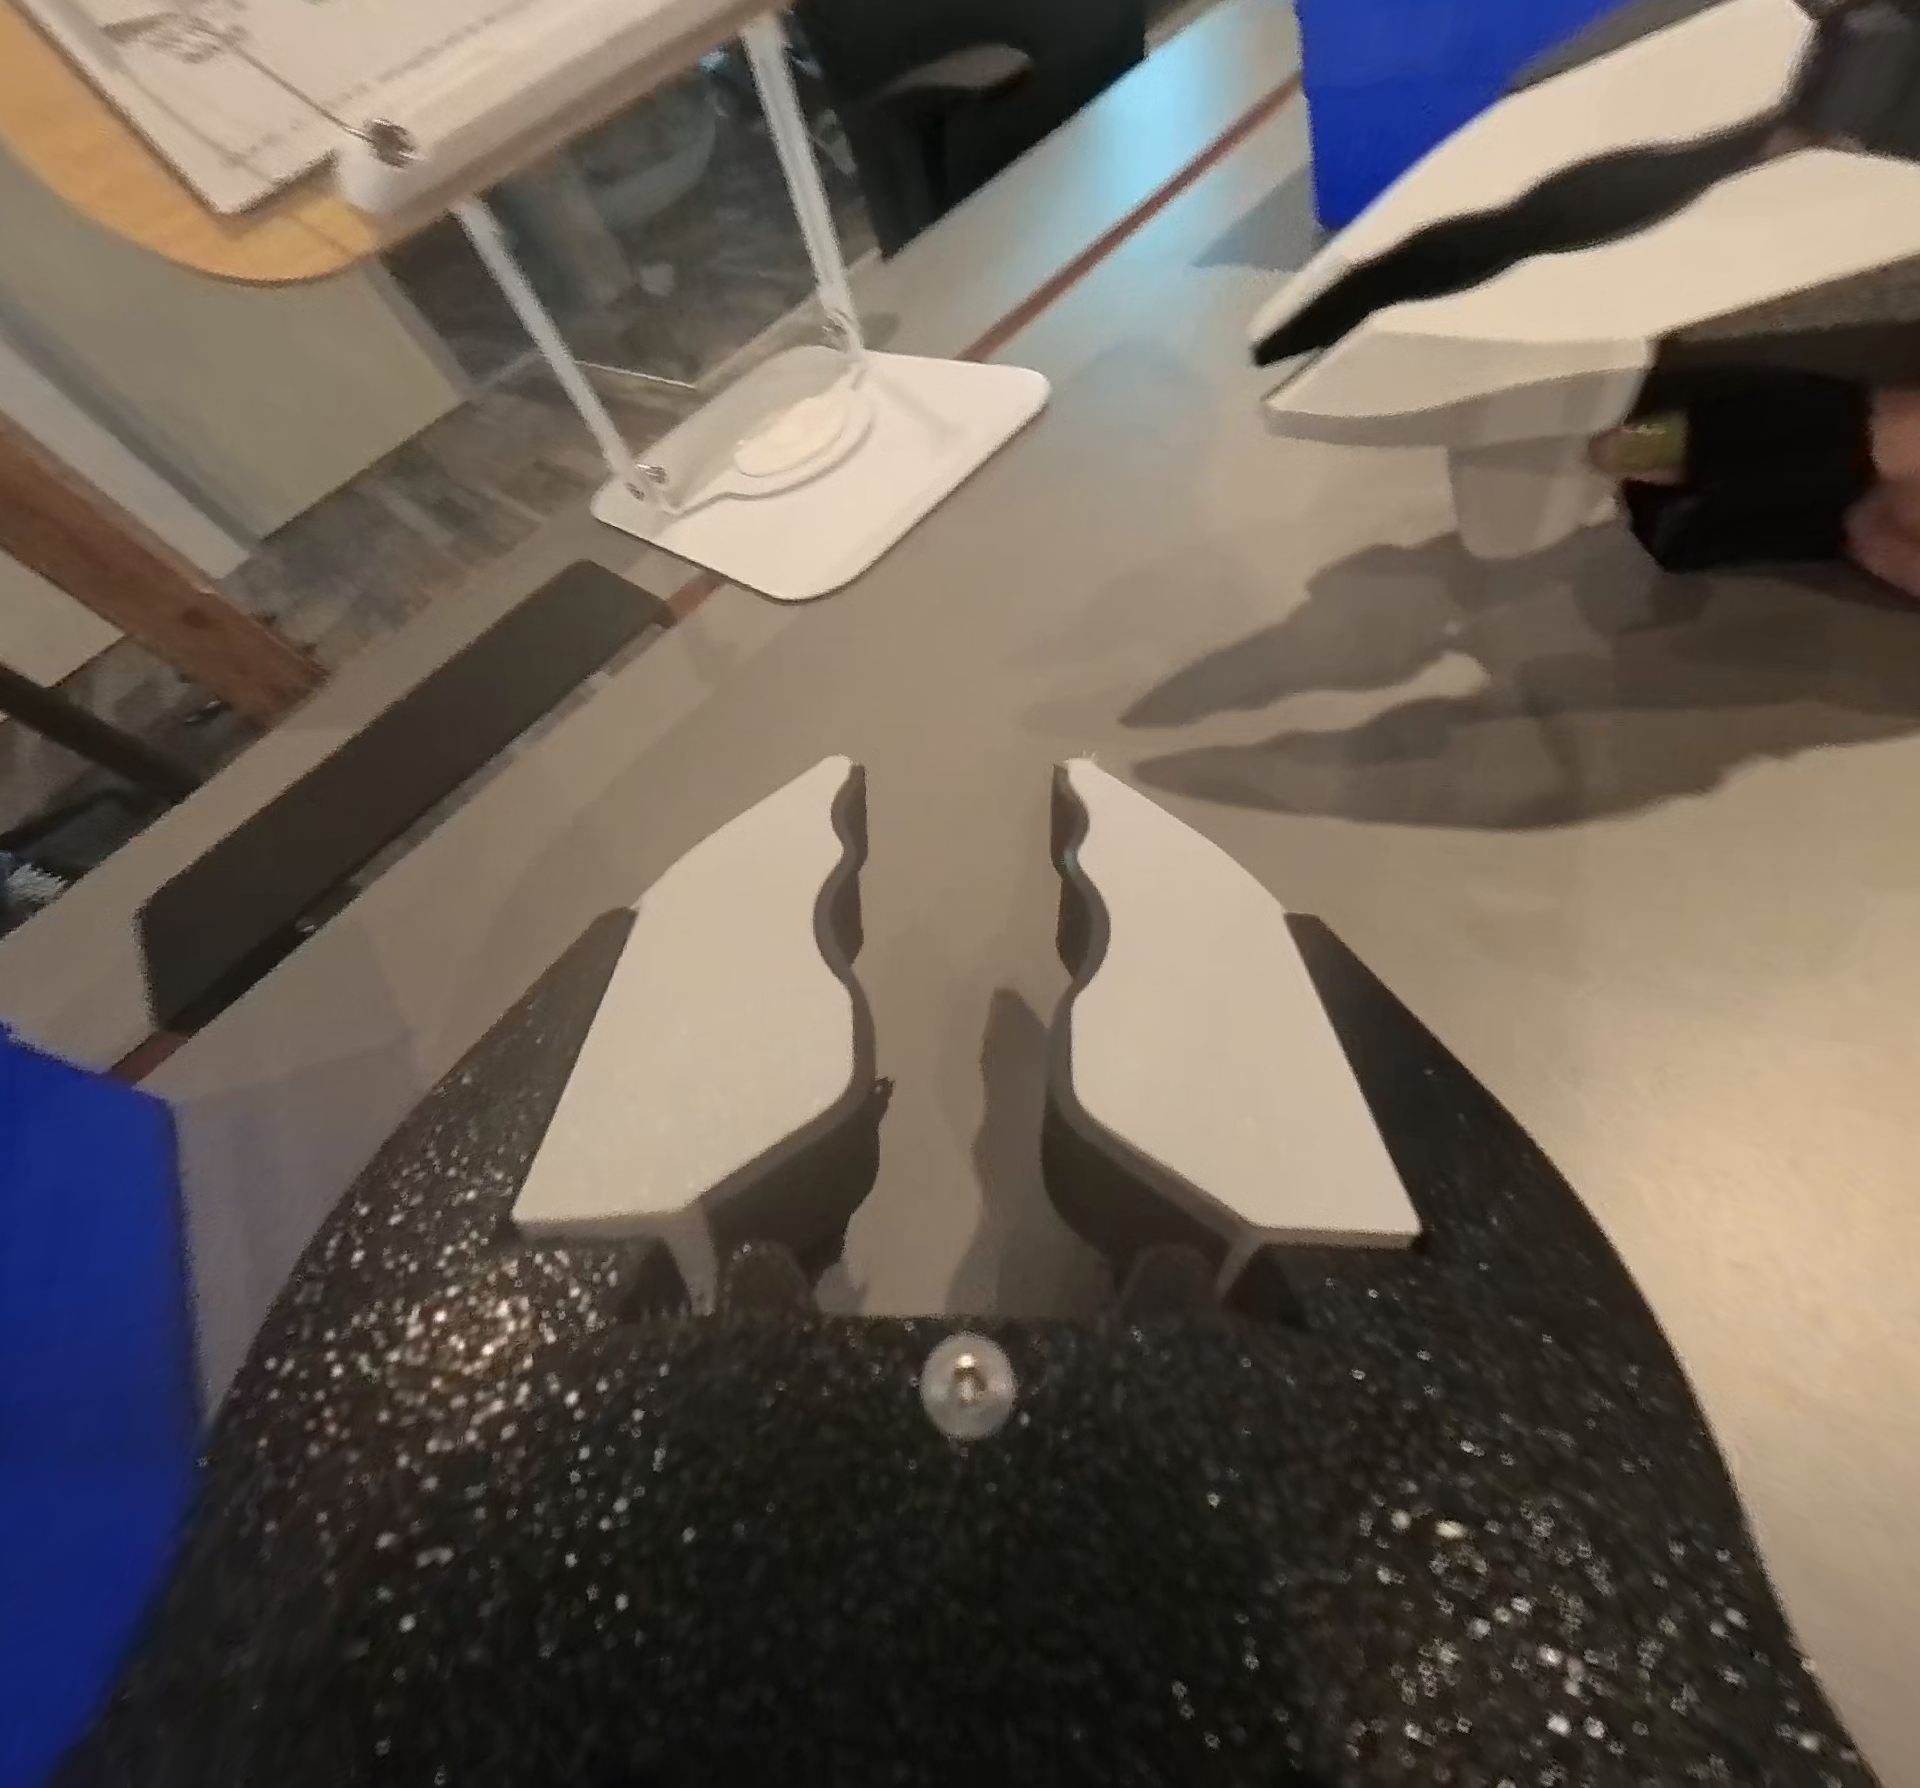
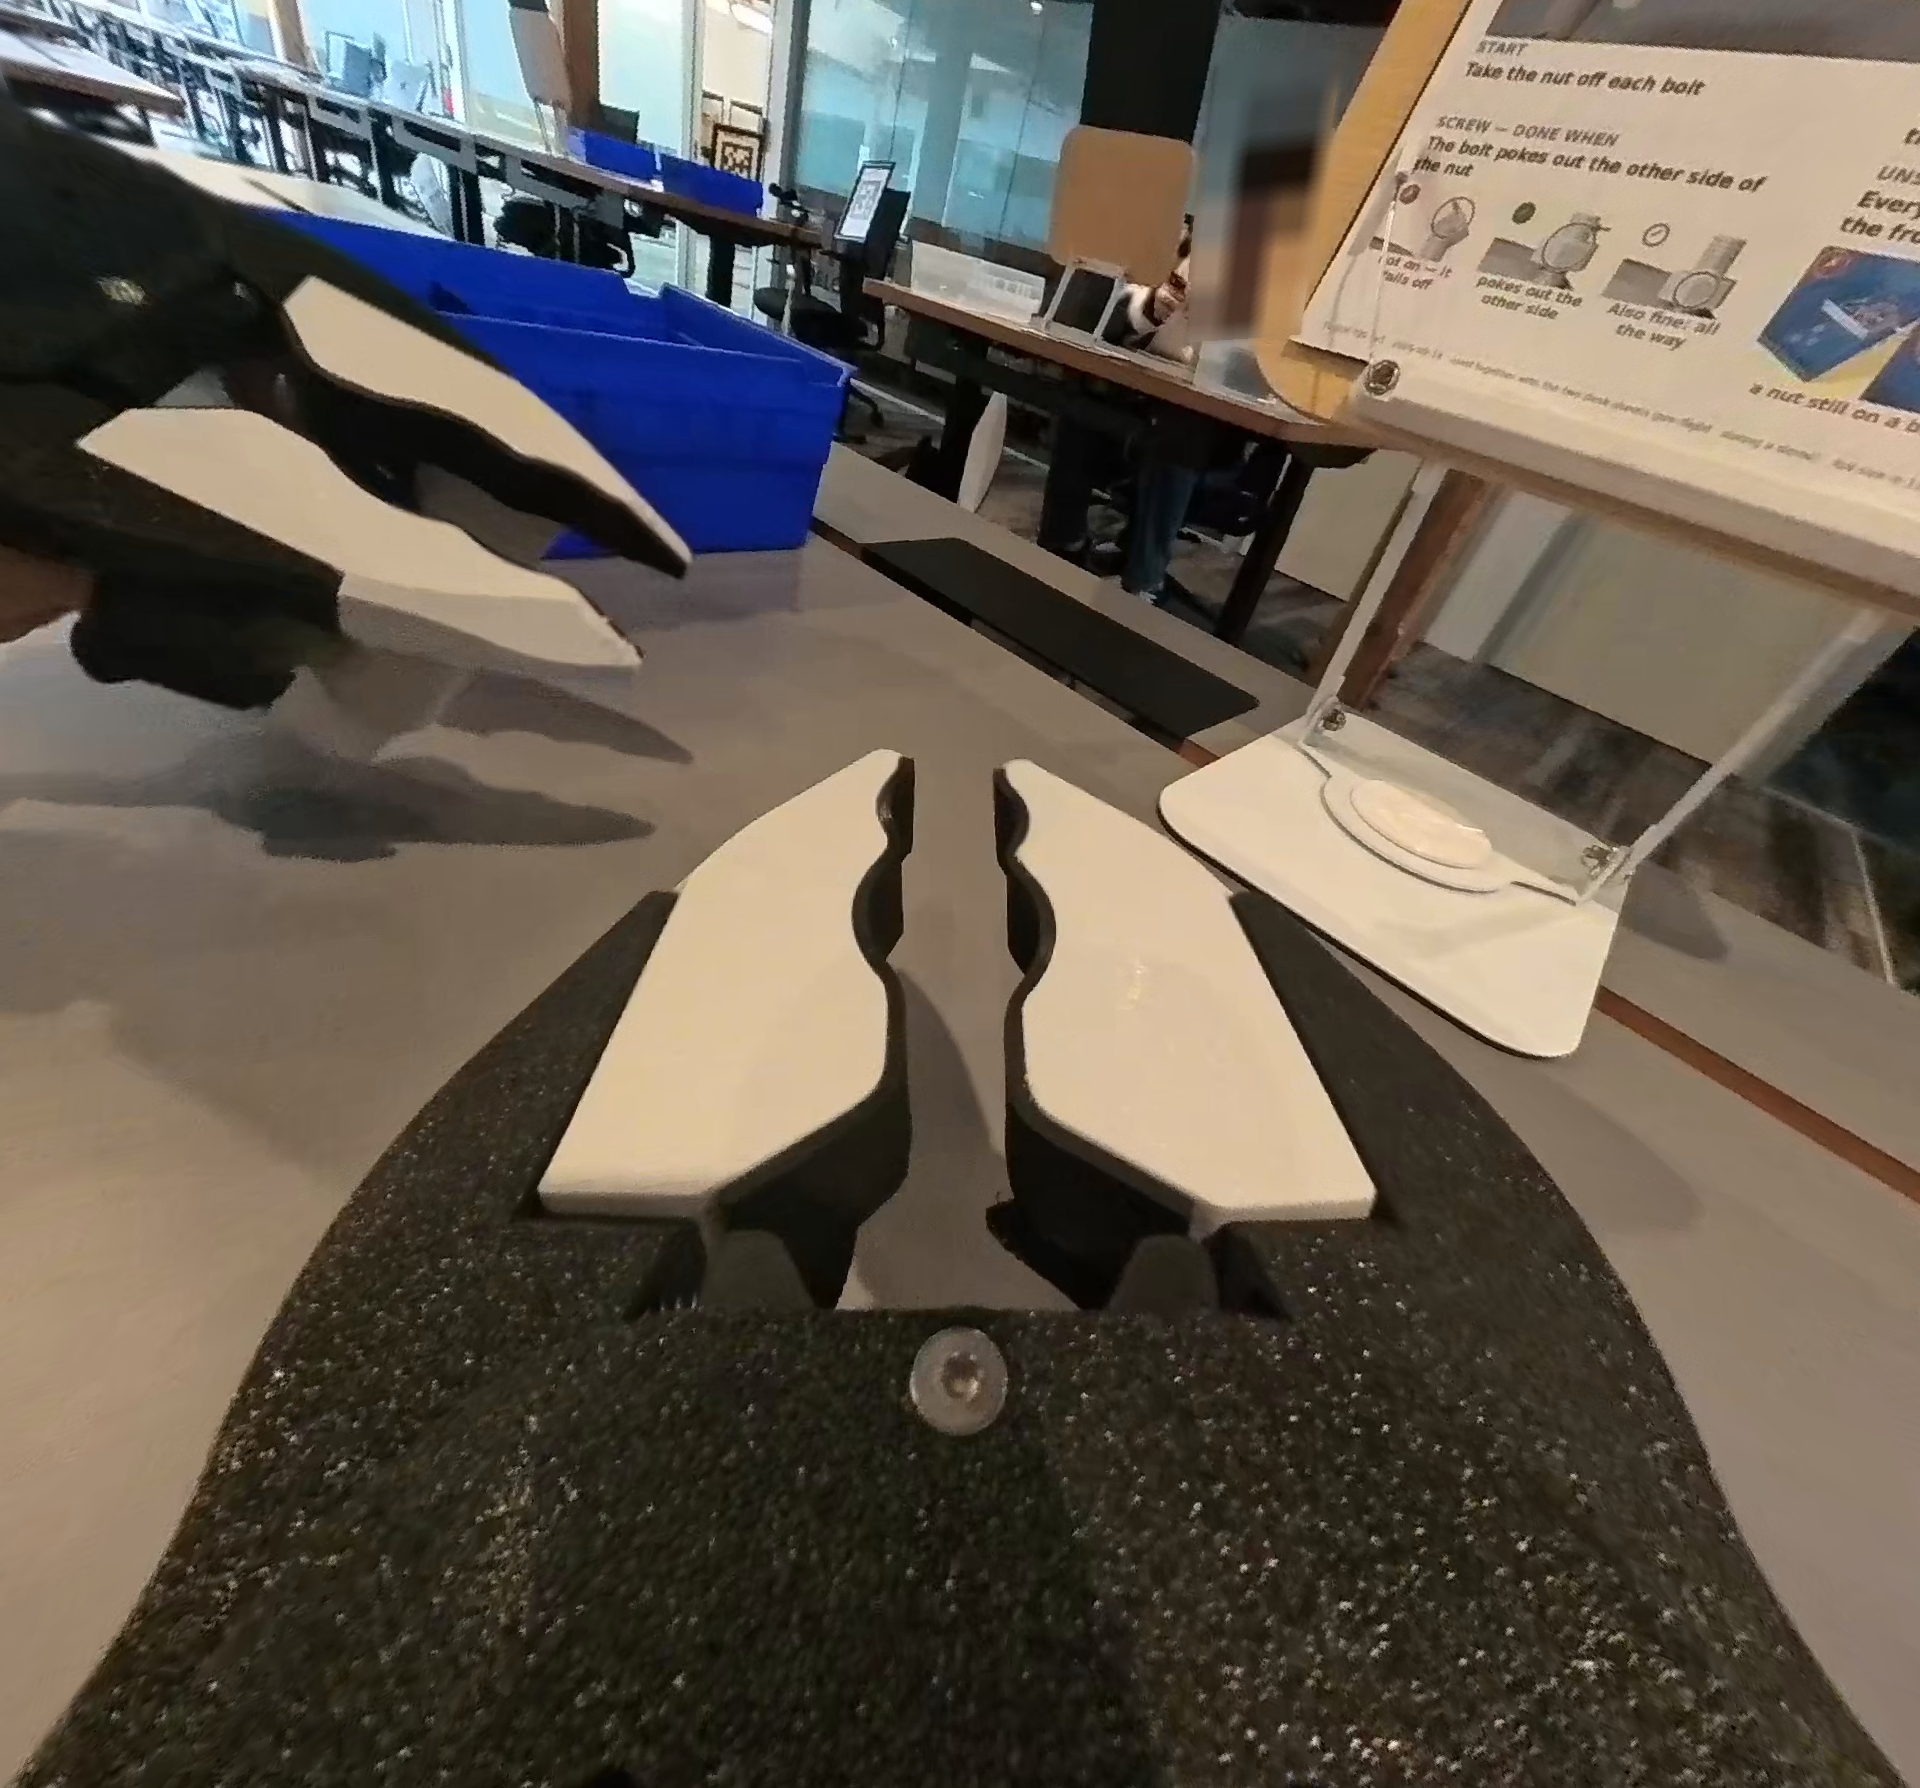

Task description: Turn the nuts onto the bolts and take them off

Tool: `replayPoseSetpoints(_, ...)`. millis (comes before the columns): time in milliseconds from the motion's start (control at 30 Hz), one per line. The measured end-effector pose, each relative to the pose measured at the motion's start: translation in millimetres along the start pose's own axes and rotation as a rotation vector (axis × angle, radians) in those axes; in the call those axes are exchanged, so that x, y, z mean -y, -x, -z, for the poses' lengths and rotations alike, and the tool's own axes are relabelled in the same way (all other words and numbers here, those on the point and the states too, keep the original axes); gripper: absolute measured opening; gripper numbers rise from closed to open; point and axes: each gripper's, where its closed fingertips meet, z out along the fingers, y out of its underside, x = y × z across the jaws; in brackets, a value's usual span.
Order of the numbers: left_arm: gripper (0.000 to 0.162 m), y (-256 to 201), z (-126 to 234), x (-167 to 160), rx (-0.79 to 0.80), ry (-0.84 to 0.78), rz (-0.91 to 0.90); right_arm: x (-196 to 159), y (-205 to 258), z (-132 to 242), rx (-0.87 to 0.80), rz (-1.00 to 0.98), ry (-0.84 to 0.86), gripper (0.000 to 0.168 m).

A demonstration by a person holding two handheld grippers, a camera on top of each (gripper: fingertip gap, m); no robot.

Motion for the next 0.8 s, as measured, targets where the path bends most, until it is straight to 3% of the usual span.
replayPoseSetpoints(200,0.034,48,23,30,0.12,0.001,-0.067,-2,2,-1,0.005,0.007,0.011,0.015)
replayPoseSetpoints(433,0.037,128,74,55,0.143,-0.037,0.109,-2,8,-2,-0.006,0.087,0.03,0.014)
replayPoseSetpoints(667,0.038,211,133,22,0.313,0.086,0.196,-3,16,-9,-0.018,0.214,0.062,0.013)
replayPoseSetpoints(800,0.04,247,164,11,0.383,0.07,0.261,0,18,-17,-0.039,0.246,0.065,0.012)
